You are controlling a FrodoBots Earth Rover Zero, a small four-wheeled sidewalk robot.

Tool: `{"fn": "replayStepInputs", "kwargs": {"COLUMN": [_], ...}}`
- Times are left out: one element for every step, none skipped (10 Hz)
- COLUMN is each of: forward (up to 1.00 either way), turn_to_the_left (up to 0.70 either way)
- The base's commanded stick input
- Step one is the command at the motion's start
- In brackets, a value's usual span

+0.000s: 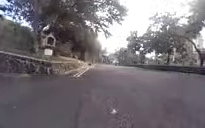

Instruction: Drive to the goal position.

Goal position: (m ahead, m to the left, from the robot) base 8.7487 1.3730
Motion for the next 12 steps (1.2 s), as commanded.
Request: {"fn": "replayStepInputs", "kwargs": {"forward": [1.0, 1.0, 1.0, 1.0, 1.0, 1.0, 1.0, 1.0, 1.0, 1.0, 1.0, 1.0], "turn_to_the_left": [0.0, 0.0, 0.0, 0.0, 0.0, 0.0, 0.0, 0.0, 0.0, 0.0, 0.0, 0.0]}}
